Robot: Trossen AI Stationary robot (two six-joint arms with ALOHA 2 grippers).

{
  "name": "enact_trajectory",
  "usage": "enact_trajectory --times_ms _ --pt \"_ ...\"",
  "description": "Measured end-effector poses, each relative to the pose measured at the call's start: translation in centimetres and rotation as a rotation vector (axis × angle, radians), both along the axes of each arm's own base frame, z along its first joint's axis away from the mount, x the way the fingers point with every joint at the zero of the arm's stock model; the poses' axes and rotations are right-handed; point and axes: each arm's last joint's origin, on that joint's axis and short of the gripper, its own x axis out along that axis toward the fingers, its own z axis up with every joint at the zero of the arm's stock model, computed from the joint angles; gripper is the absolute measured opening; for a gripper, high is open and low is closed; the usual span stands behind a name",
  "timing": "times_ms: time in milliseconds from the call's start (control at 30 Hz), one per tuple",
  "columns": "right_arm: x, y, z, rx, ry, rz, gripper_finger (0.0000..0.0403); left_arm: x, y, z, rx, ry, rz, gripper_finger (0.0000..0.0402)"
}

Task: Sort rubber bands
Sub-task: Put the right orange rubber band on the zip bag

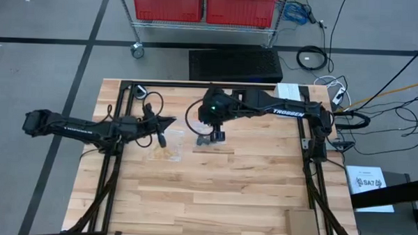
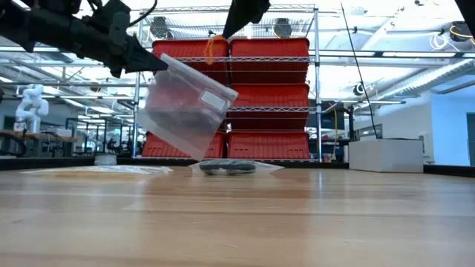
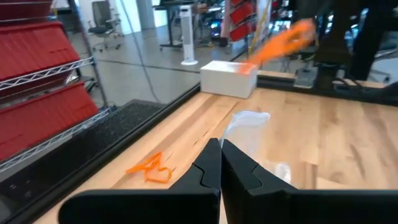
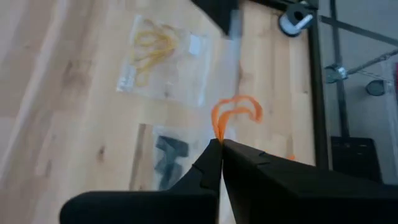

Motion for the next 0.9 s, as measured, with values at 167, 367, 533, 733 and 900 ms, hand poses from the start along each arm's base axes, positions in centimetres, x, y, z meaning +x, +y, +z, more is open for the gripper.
enact_trajectory --times_ms 167,367,533,733,900 --pt "0.1 0.4 0.1 0.007 -0.014 0.001 0.0 0.3 0.1 0.0 -0.002 -0.019 -0.002 0.0" --pt "0.2 0.4 -0.2 0.012 -0.008 -0.005 0.0 0.8 0.0 0.1 -0.006 -0.034 -0.056 0.0" --pt "0.3 0.5 -0.2 0.015 -0.007 -0.006 0.0 1.0 0.0 0.2 -0.007 -0.027 -0.051 0.0" --pt "0.2 0.5 -0.2 0.019 -0.007 -0.011 0.0 1.1 0.0 0.2 -0.006 -0.035 -0.047 0.0" --pt "0.2 0.6 -0.3 0.024 -0.007 -0.015 0.0 1.1 0.0 0.3 -0.005 -0.042 -0.048 0.0"
